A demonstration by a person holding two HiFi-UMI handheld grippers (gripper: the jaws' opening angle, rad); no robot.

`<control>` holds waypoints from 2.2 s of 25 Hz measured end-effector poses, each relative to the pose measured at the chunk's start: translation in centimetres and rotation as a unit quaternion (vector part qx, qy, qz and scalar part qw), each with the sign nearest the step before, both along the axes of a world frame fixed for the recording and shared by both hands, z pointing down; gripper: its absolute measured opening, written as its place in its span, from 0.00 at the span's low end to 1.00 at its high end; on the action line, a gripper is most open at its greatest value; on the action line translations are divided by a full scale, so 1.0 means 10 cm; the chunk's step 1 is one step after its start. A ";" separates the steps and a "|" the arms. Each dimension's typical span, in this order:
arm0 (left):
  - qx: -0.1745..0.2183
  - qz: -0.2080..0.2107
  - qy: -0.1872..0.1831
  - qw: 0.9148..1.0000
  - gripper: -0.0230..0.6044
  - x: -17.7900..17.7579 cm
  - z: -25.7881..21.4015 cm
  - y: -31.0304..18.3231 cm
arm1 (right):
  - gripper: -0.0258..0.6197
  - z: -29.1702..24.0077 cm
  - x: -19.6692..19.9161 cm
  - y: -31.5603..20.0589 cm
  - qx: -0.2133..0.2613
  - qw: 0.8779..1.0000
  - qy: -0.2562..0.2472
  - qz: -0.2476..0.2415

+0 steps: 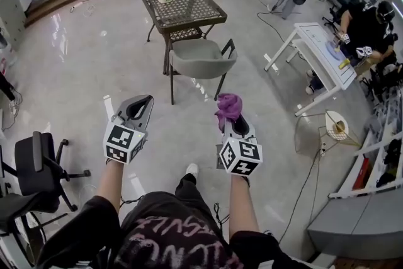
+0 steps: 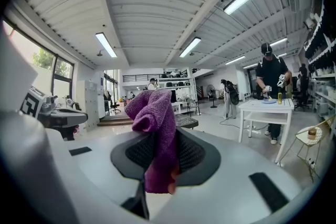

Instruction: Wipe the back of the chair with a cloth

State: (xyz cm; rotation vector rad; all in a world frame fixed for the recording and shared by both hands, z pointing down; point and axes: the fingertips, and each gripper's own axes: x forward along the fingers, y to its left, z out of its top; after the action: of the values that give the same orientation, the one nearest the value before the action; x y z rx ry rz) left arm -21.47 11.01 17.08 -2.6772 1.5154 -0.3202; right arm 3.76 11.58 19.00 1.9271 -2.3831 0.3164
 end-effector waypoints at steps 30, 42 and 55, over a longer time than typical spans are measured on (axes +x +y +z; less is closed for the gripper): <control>-0.054 -0.049 -0.027 0.997 0.05 0.79 0.95 -2.41 | 0.18 1.01 0.65 -2.67 -0.029 0.997 0.001 -0.078; -0.074 -0.034 -0.010 0.997 0.05 0.68 1.74 -2.94 | 0.18 1.73 0.13 -3.20 -0.039 0.994 0.021 -0.104; -0.069 -0.034 -0.012 0.997 0.05 0.48 2.86 -3.34 | 0.18 2.76 -0.53 -3.68 -0.032 0.988 0.025 -0.149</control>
State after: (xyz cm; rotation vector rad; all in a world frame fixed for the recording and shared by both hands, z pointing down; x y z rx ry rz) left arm -16.71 -22.40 45.66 -2.7171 1.6389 -0.4758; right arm -1.52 -25.25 46.64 1.5041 -2.5439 0.3150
